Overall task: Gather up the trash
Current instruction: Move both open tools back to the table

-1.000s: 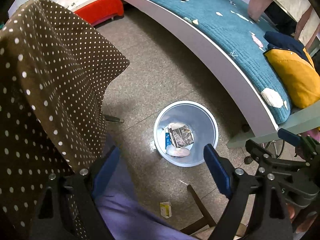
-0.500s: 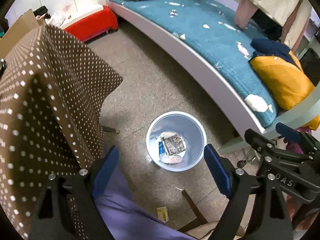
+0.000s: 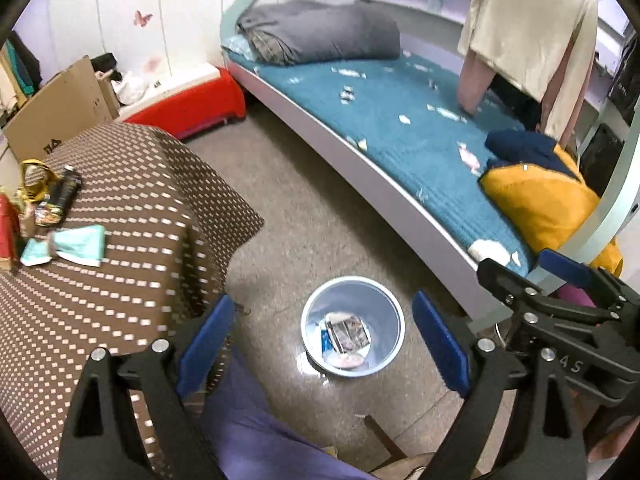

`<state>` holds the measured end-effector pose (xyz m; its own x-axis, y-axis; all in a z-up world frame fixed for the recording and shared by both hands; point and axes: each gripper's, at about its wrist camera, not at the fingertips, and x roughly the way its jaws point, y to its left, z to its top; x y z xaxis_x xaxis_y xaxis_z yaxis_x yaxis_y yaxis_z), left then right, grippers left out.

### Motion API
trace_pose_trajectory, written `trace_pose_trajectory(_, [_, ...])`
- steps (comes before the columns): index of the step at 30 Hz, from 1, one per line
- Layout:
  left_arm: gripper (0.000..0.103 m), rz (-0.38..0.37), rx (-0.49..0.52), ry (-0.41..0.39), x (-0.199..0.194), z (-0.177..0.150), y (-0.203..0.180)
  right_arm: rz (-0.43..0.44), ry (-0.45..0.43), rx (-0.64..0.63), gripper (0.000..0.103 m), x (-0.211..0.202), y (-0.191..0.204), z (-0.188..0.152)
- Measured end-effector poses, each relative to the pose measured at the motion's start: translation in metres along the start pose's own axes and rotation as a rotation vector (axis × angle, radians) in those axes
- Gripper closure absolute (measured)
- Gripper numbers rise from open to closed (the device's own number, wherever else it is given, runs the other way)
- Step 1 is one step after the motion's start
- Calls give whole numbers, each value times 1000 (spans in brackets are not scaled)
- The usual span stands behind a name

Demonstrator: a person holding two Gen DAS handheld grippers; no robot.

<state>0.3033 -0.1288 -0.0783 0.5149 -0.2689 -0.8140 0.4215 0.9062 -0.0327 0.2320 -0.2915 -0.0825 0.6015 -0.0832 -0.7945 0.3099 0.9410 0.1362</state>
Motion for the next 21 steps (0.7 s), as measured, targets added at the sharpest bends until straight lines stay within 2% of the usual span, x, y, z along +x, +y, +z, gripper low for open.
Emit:
trace_pose_trajectory(10, [13, 64, -91, -122, -56, 4, 43, 81, -85, -67, 15, -26, 43, 19])
trace_pose_trajectory(21, [11, 186, -223, -213, -104, -9, 120, 209, -115, -196, 15, -33, 126, 33])
